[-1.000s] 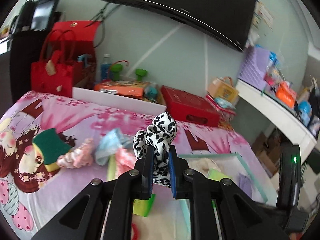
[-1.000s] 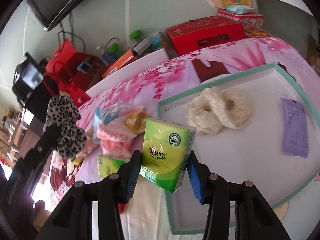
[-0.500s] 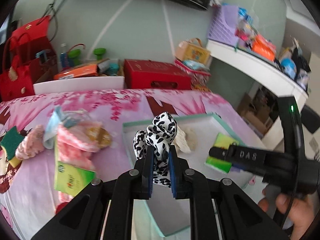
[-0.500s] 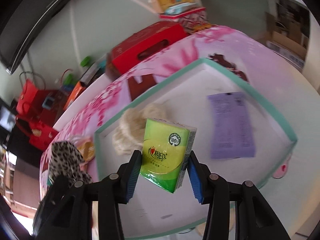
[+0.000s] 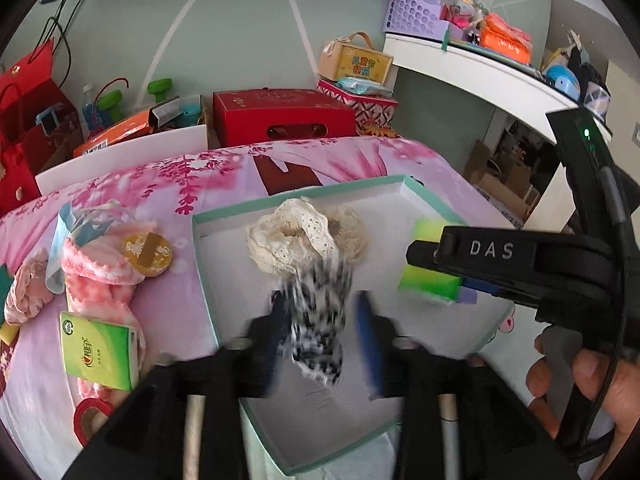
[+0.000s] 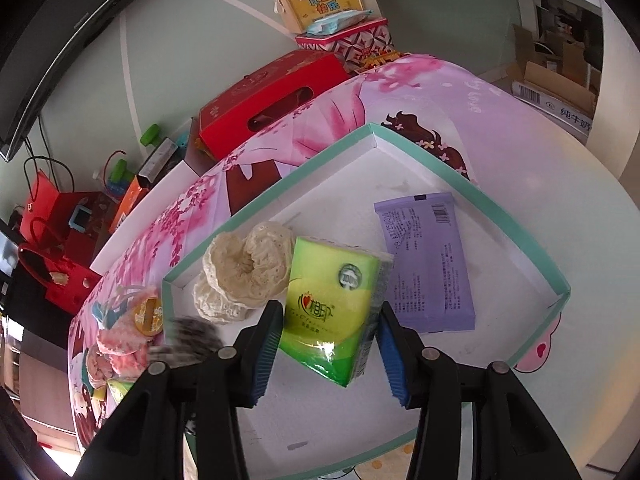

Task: Organize soft objects
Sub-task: 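Lower the leopard scrunchie into the tray with the left tool while the right drops the tissue pack there, then move both tools back from the tray toward the pile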

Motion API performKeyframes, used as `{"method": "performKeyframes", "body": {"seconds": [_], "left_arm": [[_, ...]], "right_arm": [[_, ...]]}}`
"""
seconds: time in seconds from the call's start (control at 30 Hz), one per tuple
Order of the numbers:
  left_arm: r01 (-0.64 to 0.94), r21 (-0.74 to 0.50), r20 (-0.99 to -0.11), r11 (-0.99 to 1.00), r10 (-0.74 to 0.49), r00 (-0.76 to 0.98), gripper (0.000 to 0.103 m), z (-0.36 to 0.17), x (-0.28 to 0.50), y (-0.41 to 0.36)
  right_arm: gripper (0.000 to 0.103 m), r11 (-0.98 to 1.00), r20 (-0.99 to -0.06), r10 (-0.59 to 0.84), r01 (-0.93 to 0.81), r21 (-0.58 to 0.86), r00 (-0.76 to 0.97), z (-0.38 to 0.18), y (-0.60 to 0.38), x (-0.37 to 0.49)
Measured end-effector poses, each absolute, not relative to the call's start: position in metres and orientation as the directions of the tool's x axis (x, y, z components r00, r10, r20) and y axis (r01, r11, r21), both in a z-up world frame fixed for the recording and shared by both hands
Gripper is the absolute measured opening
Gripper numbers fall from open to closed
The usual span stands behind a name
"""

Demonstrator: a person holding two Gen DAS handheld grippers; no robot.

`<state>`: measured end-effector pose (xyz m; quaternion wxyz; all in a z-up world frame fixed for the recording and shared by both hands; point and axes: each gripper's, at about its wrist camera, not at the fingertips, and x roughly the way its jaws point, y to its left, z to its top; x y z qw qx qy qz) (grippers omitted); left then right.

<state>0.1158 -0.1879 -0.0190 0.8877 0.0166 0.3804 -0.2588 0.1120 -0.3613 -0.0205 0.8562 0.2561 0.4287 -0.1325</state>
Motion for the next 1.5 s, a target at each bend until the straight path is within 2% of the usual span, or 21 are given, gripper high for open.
{"method": "performKeyframes", "body": {"seconds": [0.03, 0.07, 0.3, 0.43, 0.57, 0.63, 0.67, 0.73, 1.17, 1.5], "left_arm": [[0.467, -0.174, -0.68, 0.867, -0.449, 0.579, 0.061, -0.018, 0.116, -0.186], [0.464, -0.179, -0.675, 0.868, -0.451, 0.584, 0.063, -0.016, 0.117, -0.185], [0.409, -0.205, -0.675, 0.889, -0.431, 0.599, 0.068, -0.013, 0.126, -0.171], [0.365, -0.193, -0.673, 0.911, -0.394, 0.626, 0.08, -0.01, 0.131, -0.161], [0.309, -0.213, -0.675, 0.927, -0.368, 0.639, 0.084, -0.01, 0.139, -0.147], [0.275, -0.221, -0.68, 0.936, -0.35, 0.644, 0.089, -0.011, 0.143, -0.139], [0.254, -0.225, -0.683, 0.941, -0.338, 0.648, 0.095, -0.011, 0.145, -0.134], [0.215, -0.228, -0.69, 0.95, -0.313, 0.653, 0.098, -0.013, 0.15, -0.126], [0.048, -0.287, -0.721, 0.957, -0.248, 0.647, 0.098, -0.021, 0.168, -0.08], [-0.039, -0.273, -0.698, 0.961, -0.17, 0.696, 0.098, -0.008, 0.17, -0.051]], "right_arm": [[0.056, 0.837, -0.801, -0.01, 0.444, 0.322, 0.598, -0.02, -0.361, 0.111], [0.058, 0.838, -0.801, -0.013, 0.444, 0.318, 0.599, -0.02, -0.36, 0.111], [0.071, 0.85, -0.808, -0.028, 0.439, 0.29, 0.589, -0.02, -0.358, 0.113], [0.084, 0.861, -0.81, -0.046, 0.434, 0.265, 0.585, -0.02, -0.356, 0.114], [0.088, 0.861, -0.808, -0.054, 0.437, 0.26, 0.587, -0.02, -0.357, 0.114], [0.103, 0.861, -0.807, -0.07, 0.445, 0.248, 0.586, -0.02, -0.358, 0.113], [0.103, 0.862, -0.806, -0.077, 0.445, 0.242, 0.587, -0.019, -0.358, 0.113], [0.103, 0.863, -0.801, -0.079, 0.443, 0.243, 0.593, -0.018, -0.358, 0.113], [0.103, 0.861, -0.762, -0.004, 0.39, 0.326, 0.647, -0.01, -0.344, 0.112], [0.103, 0.906, -0.775, -0.043, 0.351, 0.236, 0.631, -0.003, -0.318, 0.121]]}}
